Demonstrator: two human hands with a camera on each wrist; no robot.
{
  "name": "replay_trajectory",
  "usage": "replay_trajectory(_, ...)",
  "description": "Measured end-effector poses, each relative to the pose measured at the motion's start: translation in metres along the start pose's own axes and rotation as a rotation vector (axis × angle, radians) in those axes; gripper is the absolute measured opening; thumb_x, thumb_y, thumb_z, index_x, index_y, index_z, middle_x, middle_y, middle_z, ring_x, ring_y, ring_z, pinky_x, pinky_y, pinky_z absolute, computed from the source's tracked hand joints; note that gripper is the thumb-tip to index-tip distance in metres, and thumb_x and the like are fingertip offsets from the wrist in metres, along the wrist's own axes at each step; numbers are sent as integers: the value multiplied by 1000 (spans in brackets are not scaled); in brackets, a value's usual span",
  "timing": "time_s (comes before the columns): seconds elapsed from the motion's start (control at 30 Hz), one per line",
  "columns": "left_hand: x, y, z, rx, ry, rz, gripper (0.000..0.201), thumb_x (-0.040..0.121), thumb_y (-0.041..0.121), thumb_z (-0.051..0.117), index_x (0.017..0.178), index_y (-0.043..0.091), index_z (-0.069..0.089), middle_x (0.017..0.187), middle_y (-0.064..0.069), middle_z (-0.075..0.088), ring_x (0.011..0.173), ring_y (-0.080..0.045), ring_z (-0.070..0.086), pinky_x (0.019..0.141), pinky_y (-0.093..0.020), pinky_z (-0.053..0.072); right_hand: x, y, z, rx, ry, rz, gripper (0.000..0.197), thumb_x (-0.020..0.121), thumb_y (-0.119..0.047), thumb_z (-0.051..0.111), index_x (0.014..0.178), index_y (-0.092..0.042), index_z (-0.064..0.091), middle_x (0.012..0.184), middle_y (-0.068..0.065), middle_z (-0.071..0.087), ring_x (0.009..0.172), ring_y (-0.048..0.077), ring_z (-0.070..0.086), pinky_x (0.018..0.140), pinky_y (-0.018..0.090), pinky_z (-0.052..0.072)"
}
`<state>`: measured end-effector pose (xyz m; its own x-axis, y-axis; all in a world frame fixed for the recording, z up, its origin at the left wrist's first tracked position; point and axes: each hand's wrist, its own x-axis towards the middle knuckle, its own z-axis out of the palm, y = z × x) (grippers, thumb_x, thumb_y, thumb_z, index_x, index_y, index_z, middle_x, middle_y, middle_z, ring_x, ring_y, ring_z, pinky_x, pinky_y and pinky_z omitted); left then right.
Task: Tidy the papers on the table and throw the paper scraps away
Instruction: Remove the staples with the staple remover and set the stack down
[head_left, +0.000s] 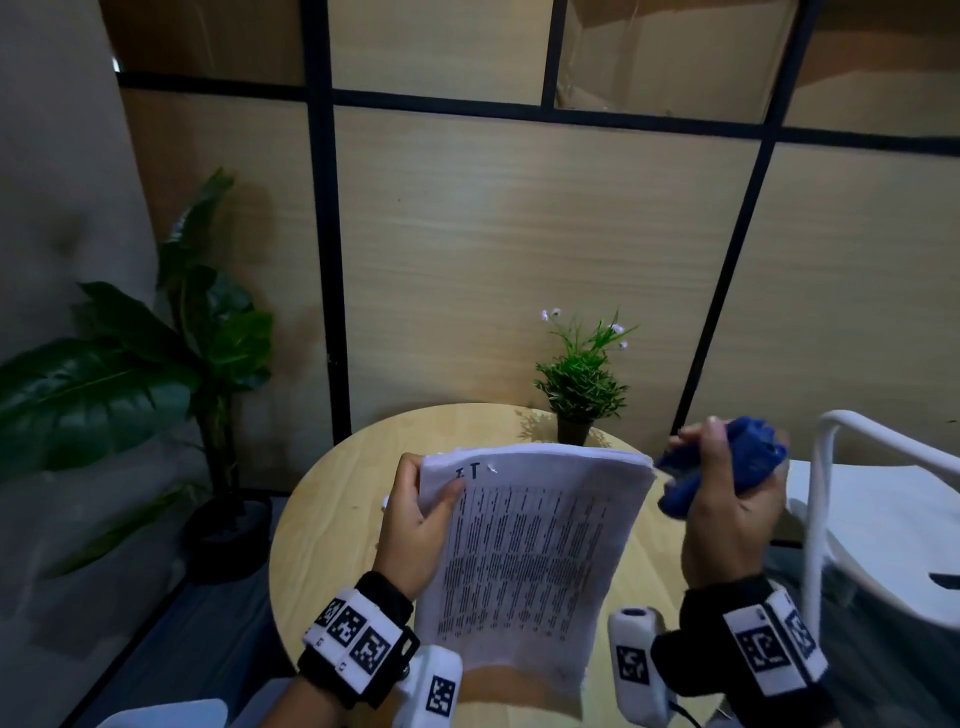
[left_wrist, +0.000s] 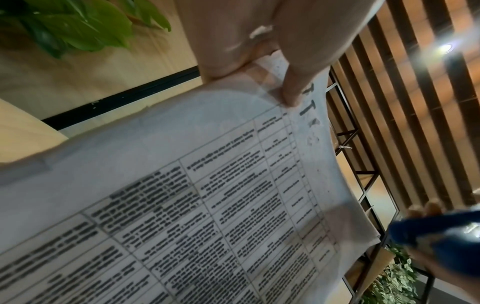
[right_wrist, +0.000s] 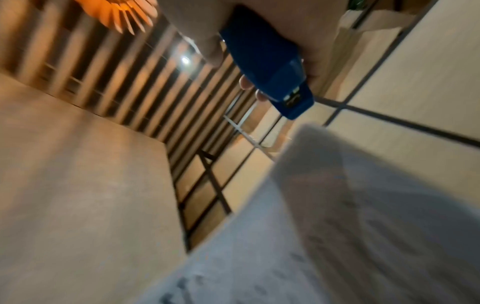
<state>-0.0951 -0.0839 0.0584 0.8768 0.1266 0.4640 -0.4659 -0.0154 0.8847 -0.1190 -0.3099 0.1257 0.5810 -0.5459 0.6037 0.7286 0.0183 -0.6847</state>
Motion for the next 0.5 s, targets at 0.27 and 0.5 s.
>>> replay_trajectory(0.27, -1, -4, 1, -72, 8, -29, 47, 70, 53, 71, 87, 16, 46, 77, 7, 64, 69, -2, 63, 58, -24, 53, -40, -5, 83, 99, -527, -57, 49, 80, -61, 55, 106, -22, 42, 88, 7, 58, 74, 22, 58, 65, 33, 50)
replay_trajectory(0.5, 2, -1, 3, -157, -17, -33, 42, 73, 40, 67, 94, 9, 49, 80, 1, 63, 72, -4, 60, 63, -23, 51, -52, 17, 107, -344, -766, -211, 32, 84, -53, 51, 97, -25, 44, 76, -11, 47, 66, 2, 44, 63, 18, 39)
